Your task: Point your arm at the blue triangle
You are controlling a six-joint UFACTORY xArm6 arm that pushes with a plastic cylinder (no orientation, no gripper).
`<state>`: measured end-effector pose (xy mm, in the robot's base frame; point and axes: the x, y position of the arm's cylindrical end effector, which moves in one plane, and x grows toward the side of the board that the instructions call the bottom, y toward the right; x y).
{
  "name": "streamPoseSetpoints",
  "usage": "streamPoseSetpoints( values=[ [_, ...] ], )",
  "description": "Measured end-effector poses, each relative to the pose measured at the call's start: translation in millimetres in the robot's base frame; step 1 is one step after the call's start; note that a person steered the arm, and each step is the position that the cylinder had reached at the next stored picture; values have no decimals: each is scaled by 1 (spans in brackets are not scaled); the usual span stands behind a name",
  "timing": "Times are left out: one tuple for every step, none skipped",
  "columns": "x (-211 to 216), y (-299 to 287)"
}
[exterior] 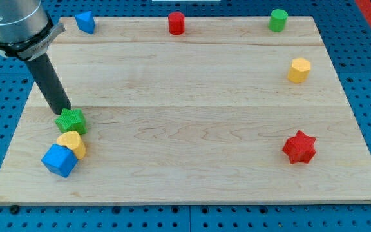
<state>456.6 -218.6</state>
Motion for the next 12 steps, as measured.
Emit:
streamPoseSetpoints(
  values=[
    [-17, -18],
    [-35, -18],
    [-36, -18],
    [-36, -2],
    [-36, 2],
    [-36, 11],
    [-36, 12],
    [-39, 19],
    [-81, 52],
    [-130, 62],
    [-162, 89],
    [-245, 80]
  ],
)
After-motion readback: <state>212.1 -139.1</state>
